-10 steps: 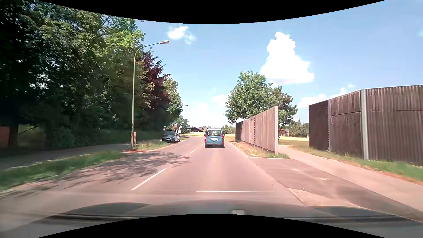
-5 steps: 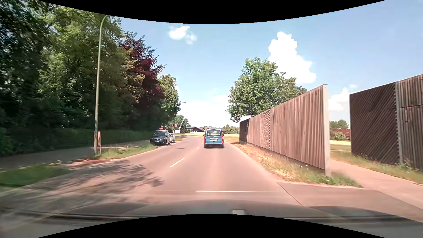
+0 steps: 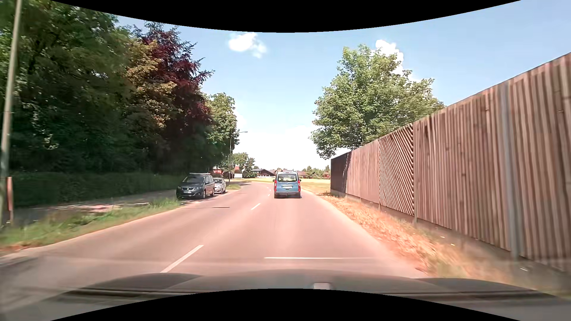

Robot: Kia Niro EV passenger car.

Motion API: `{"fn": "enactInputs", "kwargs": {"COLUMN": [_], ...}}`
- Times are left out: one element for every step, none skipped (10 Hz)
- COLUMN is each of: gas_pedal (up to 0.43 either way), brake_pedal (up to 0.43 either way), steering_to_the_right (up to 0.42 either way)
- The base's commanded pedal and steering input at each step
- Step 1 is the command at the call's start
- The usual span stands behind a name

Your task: Follow the waypoints while adhering to traffic rules and regulations

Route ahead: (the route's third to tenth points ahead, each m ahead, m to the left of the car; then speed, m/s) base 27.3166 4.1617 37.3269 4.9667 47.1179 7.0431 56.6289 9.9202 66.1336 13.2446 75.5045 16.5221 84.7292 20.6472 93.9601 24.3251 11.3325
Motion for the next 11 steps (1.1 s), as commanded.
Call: {"fn": "enactInputs", "kwargs": {"gas_pedal": [0.169, 0.169, 0.169, 0.169, 0.169, 0.169, 0.169, 0.157, 0.15, 0.138, 0.138], "brake_pedal": [0.0, 0.0, 0.0, 0.0, 0.0, 0.0, 0.0, 0.0, 0.0, 0.0, 0.0], "steering_to_the_right": [-0.005, -0.009, -0.015, -0.014, -0.014, -0.014, -0.014, -0.014, -0.013, -0.014, -0.013]}}
